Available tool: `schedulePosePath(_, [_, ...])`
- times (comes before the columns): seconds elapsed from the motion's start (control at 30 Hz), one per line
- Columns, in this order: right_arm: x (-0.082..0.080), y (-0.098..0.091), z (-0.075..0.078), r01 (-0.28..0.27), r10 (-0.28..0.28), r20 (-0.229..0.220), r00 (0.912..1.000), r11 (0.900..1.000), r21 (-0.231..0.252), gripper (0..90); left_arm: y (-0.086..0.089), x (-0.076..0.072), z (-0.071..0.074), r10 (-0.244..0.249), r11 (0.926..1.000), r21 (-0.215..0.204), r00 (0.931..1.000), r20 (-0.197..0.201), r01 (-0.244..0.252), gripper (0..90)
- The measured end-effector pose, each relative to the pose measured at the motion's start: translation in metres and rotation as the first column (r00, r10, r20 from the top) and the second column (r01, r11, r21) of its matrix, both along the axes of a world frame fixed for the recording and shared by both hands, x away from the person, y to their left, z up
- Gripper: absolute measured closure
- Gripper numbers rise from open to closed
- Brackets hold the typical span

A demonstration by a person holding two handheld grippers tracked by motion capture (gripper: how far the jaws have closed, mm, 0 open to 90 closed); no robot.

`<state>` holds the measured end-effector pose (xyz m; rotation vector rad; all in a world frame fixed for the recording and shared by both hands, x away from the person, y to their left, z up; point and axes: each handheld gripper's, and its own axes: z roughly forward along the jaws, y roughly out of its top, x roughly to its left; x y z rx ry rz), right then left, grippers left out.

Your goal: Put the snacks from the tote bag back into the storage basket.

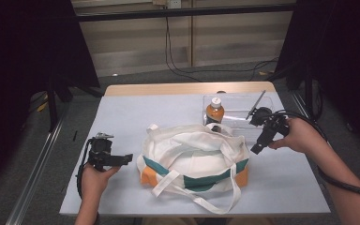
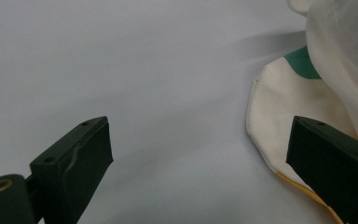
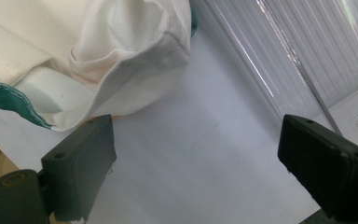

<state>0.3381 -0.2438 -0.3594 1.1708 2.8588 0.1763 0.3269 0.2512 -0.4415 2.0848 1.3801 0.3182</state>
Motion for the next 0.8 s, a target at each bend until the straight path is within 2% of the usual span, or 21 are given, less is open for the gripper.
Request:
schedulePosePath(0.63, [-0.011,-0.008,-0.017,0.002,-0.003,0.021,0.9998,0.9996,0.028,10.8,-0.001,-0.001,0.000,0.006,1.0000,0.001,1.0000,-0.002,-0.006,6.6])
schedulePosePath(0.67, [-0.012,-0.008,-0.017,0.007,-0.008,0.017,0.9998,0.9996,0.029,10.8,0.001,0.000,0.000,-0.006,0.9999,0.014,1.0000,-0.006,0.006,6.5])
schedulePosePath(0.8, [-0.015,-0.011,-0.021,0.013,-0.014,0.022,0.9997,0.9994,0.033,10.9,0.001,-0.001,0.000,-0.005,0.9999,0.012,1.0000,-0.004,0.005,6.6])
